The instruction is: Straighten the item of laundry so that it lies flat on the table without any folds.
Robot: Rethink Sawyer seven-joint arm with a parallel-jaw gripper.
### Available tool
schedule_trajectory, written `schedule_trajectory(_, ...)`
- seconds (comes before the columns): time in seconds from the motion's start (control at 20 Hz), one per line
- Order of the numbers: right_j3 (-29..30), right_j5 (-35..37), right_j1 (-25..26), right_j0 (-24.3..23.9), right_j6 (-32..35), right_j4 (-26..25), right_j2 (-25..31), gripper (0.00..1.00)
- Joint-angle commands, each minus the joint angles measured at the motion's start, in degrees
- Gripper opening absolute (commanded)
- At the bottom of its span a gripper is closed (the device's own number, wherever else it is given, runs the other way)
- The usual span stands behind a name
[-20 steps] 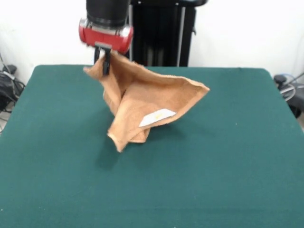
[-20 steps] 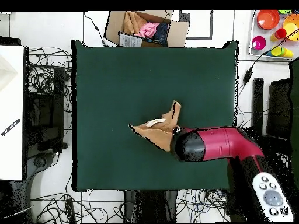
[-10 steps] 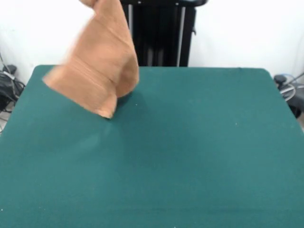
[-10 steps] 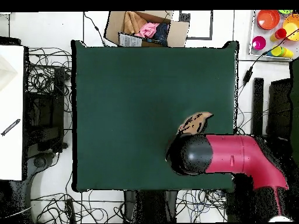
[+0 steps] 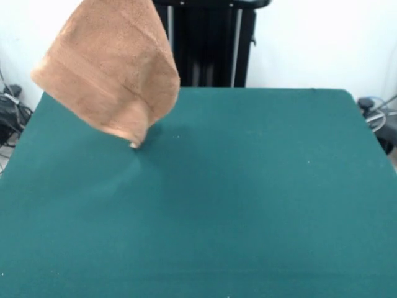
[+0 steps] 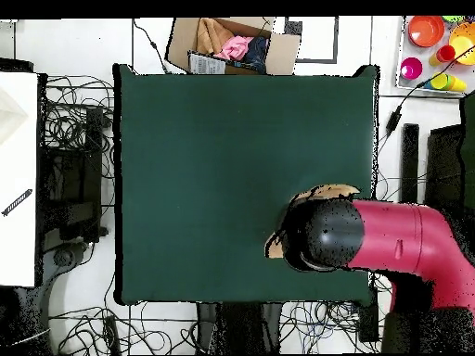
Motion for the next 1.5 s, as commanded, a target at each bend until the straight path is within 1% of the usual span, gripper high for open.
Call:
schedule_trajectory(0.05, -0.38, 2.37, 1.24, 2.57, -6.69, 2.79, 3.56, 0.0)
schedule_trajectory(0.2, -0.36, 2.44, 1.22, 3.61, -4.78, 4.13, 3.12, 0.0)
schedule_trajectory(0.3, 0.63, 0.42, 1.69, 4.34, -3.0, 5.42, 2.89, 0.0)
schedule_trajectory(0.45, 2.53, -2.59, 1.35, 6.99, 2.71, 7.76, 1.83, 0.0)
schedule_trajectory(0.6, 2.07, -1.99, 0.64, 9.75, 6.77, 9.11, 0.57, 0.0)
schedule_trajectory(0.8, 0.25, -0.85, 0.84, 14.52, 13.35, 10.63, -1.49, 0.0)
schedule_trajectory(0.85, -0.65, -0.4, 1.24, 16.61, 16.69, 10.54, -2.19, 0.0)
schedule_trajectory(0.9, -1.35, -0.01, 1.51, 17.95, 18.48, 10.67, -2.75, 0.0)
schedule_trajectory(0.95, -2.71, 0.38, 2.36, 20.09, 21.79, 10.18, -3.44, 0.0)
schedule_trajectory(1.0, -3.69, 0.69, 2.96, 21.42, 23.39, 10.04, -3.99, 0.0)
schedule_trajectory(1.05, -4.73, 0.31, 4.06, 23.48, 26.63, 9.52, -4.82, 0.0)
schedule_trajectory(1.15, -6.07, -1.13, 5.8, 26.48, 30.7, 9.31, -6.51, 0.0)
schedule_trajectory(1.25, -6.93, -2.64, 7.17, 28.35, 32.2, 9.69, -7.91, 0.0)
schedule_trajectory(1.4, -6.57, -5.39, 8.12, 29.19, 32.43, 11.38, -9.17, 0.0)
schedule_trajectory(1.5, -5.02, -8.31, 8.21, 28.95, 31.17, 12.56, -9.76, 0.0)
